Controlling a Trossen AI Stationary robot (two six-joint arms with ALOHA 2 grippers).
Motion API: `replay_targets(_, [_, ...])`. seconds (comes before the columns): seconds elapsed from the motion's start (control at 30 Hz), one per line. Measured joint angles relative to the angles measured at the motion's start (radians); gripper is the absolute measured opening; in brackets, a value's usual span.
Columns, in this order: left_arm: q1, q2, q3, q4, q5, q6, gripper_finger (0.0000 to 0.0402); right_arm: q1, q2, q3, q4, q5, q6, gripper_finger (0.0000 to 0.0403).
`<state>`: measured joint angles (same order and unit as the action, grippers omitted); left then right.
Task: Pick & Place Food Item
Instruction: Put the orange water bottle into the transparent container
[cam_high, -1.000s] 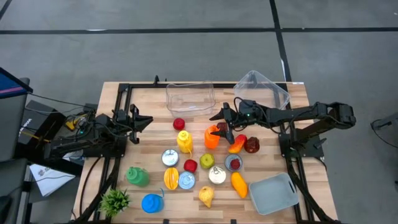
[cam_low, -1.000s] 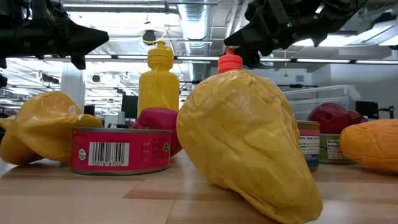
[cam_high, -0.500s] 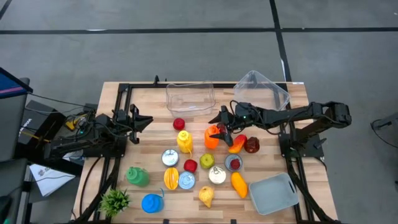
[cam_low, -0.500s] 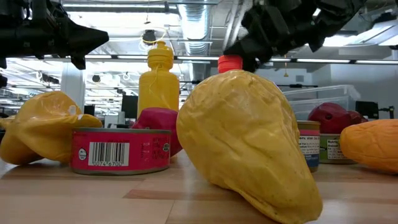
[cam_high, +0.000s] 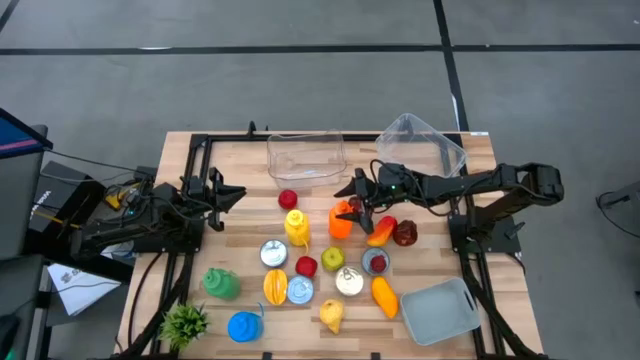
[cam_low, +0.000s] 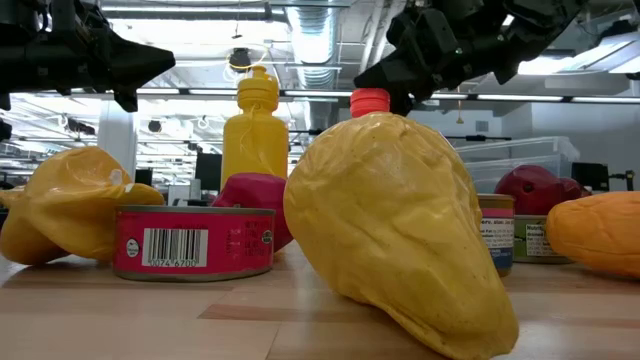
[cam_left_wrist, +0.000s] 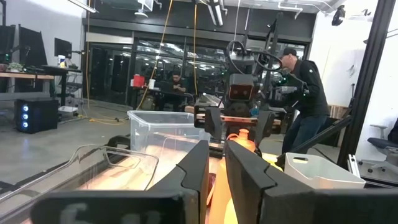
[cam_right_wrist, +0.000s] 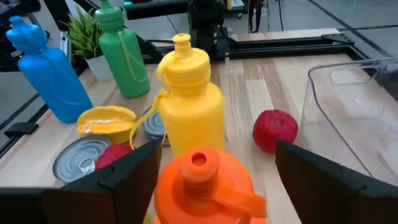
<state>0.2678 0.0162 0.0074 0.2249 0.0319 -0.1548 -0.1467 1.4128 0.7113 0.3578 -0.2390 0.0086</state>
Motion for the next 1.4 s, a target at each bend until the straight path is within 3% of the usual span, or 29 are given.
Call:
replay_targets(0.37, [0.000, 0.000, 0.000, 0.000, -0.002, 0.000, 0.0047, -0.014, -0.004, 0.002, -0.001, -0.002, 0.002, 0.0134])
replay_targets(0.67, [0.000, 0.000, 0.000, 0.000, -0.002, 0.000, 0.0044, -0.016, -0.004, 0.002, 0.012, 0.004, -0.013, 0.0055])
replay_targets(1.13, [0.000, 0.000, 0.000, -0.008, -0.002, 0.000, 0.0044, -0.061, -0.091, -0.003, 0.028, 0.001, -0.003, 0.0059])
replay_targets(1.4, [0.000, 0.000, 0.000, -0.008, -0.002, 0.000, 0.0044, -0.173, -0.285, -0.002, -0.021, 0.004, -0.017, 0.0057])
